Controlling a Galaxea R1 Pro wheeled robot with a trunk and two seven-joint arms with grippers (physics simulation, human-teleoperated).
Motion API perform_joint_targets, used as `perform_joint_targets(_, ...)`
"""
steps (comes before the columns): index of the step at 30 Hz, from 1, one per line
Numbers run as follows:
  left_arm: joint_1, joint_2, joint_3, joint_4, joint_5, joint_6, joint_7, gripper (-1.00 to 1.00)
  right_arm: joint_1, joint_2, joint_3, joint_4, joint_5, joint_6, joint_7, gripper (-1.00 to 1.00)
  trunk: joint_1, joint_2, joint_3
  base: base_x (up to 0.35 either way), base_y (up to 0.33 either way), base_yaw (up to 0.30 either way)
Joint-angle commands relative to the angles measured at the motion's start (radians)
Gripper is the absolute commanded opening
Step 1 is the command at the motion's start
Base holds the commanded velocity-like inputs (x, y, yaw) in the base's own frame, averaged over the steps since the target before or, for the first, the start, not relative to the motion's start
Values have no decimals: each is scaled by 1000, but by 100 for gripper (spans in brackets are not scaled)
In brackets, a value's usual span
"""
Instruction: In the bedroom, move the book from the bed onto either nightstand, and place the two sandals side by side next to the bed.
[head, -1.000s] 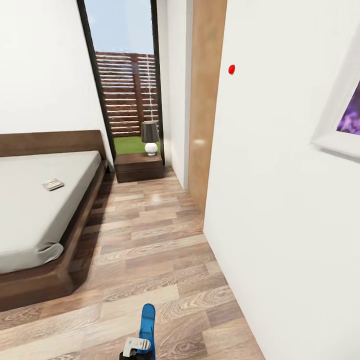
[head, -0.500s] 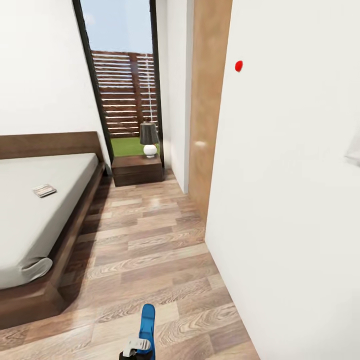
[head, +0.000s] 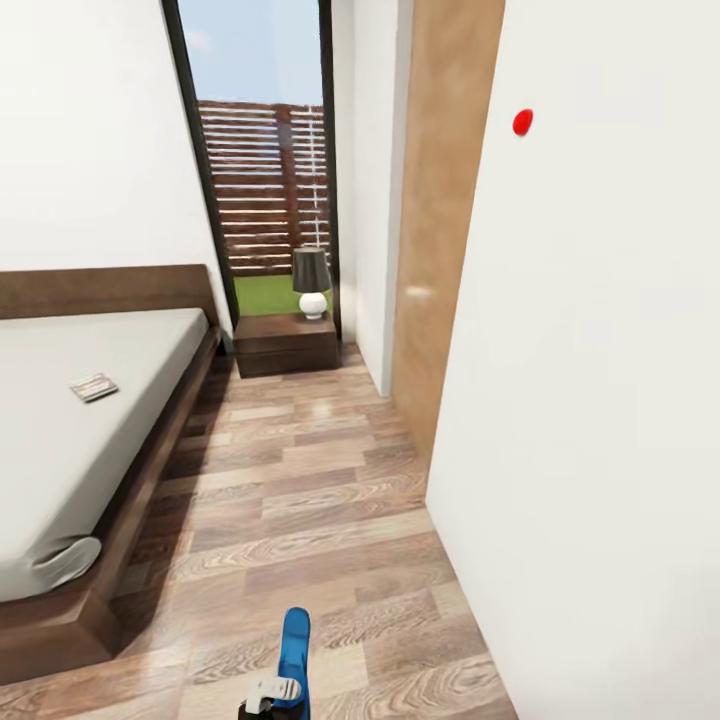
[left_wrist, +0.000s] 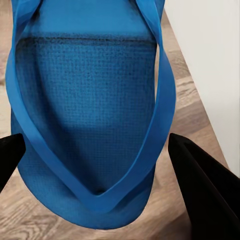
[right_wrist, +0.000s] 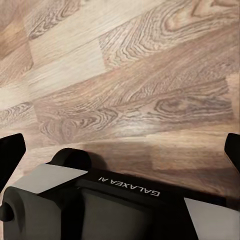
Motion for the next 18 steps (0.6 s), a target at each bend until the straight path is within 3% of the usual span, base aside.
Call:
perform_joint_targets(1, -1, 0, 0, 1, 6, -2, -3, -100, 0, 0, 8, -2, -11, 7, 2, 100, 0, 0, -1, 274, 0, 5)
perform_joint_targets(7, -1, 0, 0, 1, 6, -2, -3, -100, 0, -1, 8, -1, -11, 7, 2, 100, 0, 0, -1, 249, 0, 87)
perform_joint_targets(12, -1, -1, 0, 1, 6, -2, -3, -100, 0, -1, 8, -2, -11, 7, 2, 100, 0, 0, -1, 65, 0, 206)
perform_joint_targets(18, -1, 0, 0, 1, 6, -2, -3, -100, 0, -1, 8, -1, -11, 7, 2, 100, 0, 0, -1, 42, 0, 34)
